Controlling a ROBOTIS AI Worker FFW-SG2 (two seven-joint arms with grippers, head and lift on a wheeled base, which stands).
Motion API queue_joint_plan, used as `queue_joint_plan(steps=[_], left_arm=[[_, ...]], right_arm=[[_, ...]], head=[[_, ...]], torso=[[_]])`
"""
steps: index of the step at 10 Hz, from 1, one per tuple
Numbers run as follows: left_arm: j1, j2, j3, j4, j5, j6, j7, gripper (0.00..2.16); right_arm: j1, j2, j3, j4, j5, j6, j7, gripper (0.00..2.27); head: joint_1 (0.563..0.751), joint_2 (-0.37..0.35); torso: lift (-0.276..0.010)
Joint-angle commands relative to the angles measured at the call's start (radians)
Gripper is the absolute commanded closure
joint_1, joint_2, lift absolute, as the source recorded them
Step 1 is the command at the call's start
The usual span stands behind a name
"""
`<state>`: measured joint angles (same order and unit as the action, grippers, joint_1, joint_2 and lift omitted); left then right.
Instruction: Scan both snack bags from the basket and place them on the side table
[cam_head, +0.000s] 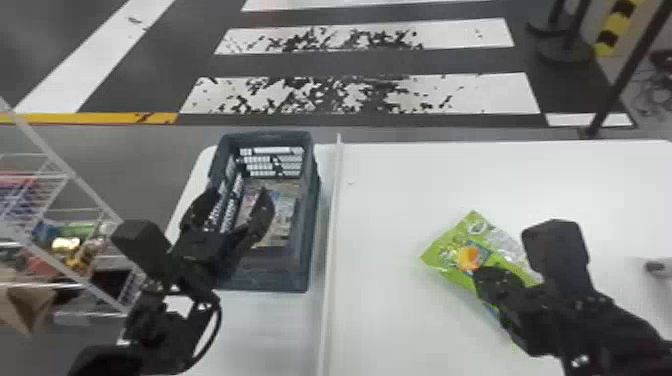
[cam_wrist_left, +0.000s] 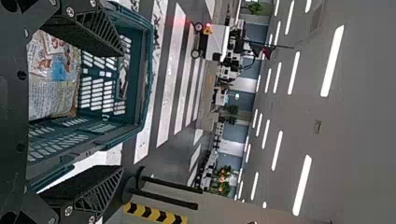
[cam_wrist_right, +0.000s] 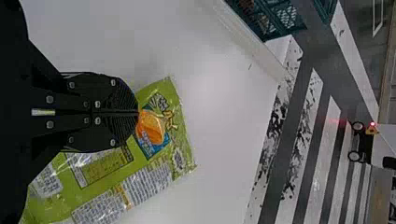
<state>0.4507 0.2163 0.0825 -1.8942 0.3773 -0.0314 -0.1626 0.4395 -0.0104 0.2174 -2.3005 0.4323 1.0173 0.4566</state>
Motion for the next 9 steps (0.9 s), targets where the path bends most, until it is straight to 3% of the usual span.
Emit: queue_joint_plan(steps=[1, 5, 9], left_arm=[[0.0, 0.0, -0.001, 0.0, 0.0, 0.0, 0.0, 0.15], [0.0, 0.003, 0.003, 0.0, 0.0, 0.0, 0.0, 0.15], [0.002, 0.008, 0.005, 0.0, 0.002, 0.0, 0.002, 0.15]], right_arm=[[-0.036, -0.003, 0.071, 0.084, 0.009, -0.027, 0.0, 2.26], [-0.157, 0.0, 0.134, 0.286, 0.014, -0.091, -0.001, 2.26], [-0.285, 0.001, 0.126, 0.435, 0.029, -0.088, -0.007, 2.26]], head=[[0.695, 0.192], [0.695, 0.278], [0.695, 0.277]], torso=[[-0.075], [-0.075], [-0.075]])
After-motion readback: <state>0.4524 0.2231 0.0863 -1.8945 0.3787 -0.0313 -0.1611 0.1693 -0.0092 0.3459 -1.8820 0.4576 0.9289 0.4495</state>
